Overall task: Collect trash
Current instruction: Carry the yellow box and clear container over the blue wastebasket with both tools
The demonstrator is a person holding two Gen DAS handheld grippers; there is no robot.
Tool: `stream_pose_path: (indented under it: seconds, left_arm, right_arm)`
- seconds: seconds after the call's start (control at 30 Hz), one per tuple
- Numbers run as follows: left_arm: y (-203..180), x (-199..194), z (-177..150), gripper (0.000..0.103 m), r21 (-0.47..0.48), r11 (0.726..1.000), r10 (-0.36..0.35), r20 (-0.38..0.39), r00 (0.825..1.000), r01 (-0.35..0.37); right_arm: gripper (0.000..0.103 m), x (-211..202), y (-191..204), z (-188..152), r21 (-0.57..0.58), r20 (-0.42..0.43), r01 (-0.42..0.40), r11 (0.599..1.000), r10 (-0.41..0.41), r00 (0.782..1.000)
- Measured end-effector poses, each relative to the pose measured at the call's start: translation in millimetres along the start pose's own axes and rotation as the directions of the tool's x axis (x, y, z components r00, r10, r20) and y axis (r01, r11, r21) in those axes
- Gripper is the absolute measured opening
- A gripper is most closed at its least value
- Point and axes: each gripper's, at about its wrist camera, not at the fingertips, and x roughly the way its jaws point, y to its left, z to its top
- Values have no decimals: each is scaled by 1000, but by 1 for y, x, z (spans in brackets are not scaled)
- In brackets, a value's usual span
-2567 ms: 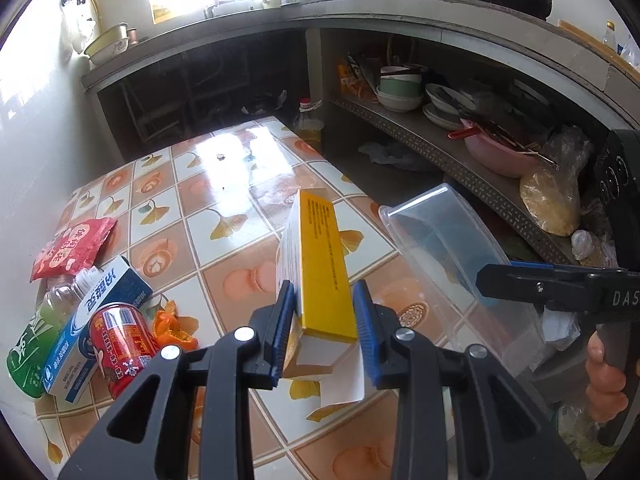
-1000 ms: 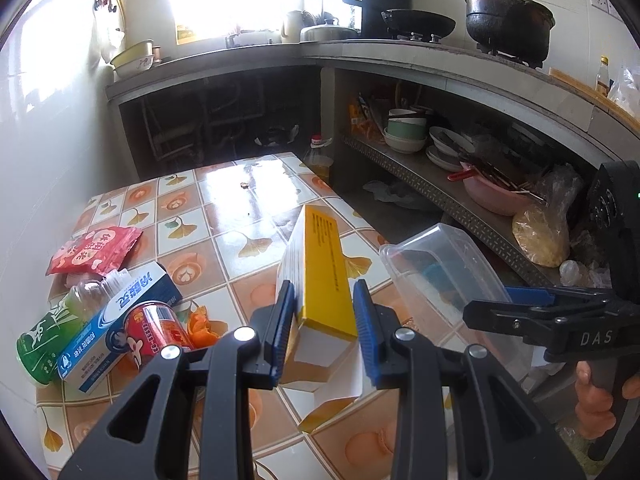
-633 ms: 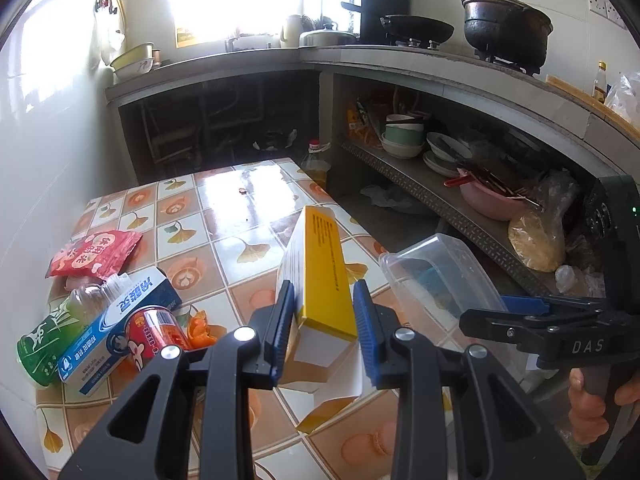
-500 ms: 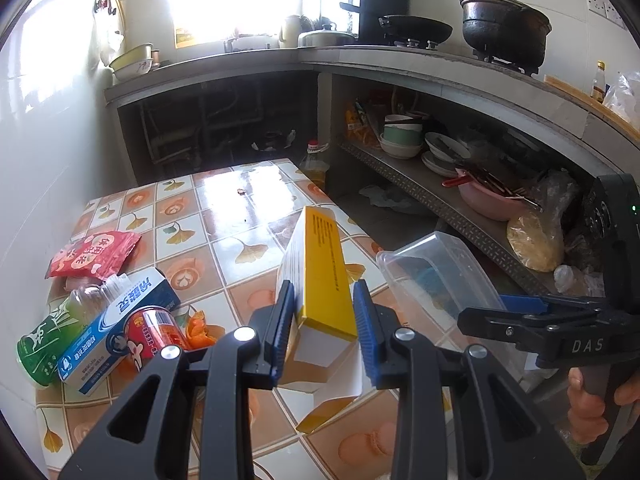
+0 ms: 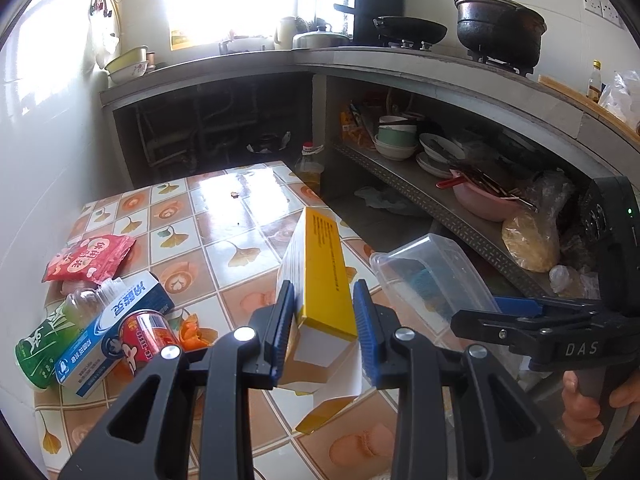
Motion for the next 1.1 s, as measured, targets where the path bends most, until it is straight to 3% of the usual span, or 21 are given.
stream_pose_path:
  seconds: [0.5,0.67,0.8,0.87,0.97,1.1]
  left_arm:
    - [-14,12,7,29,16,1000,-17,-18,1000,18]
    - [-33,24,19,29,41,998,-54,-29,998,55]
    - [-58,41,33,29,56,990,-123,-59,991,126]
    - [-74,56,43,29,56,983,-172,-91,981,177]
    - [-97,84,53,29,20,963,-262,-165,951,268]
    - [-129,133,61,29,-49,928,-368,-284,885,370]
  right_arm:
    - [77,-3,-14,-1,45,17,-17,999,17,1000]
    - [77,-15,-32,-1,90,53,-17,996,12,999]
    - [77,-34,-58,-1,145,102,13,989,-28,994]
    - [77,-47,-76,-2,181,132,47,982,-72,989]
    - [77,-67,-110,-9,253,164,95,963,-140,976]
    - [77,-81,-156,-25,357,154,177,917,-244,957]
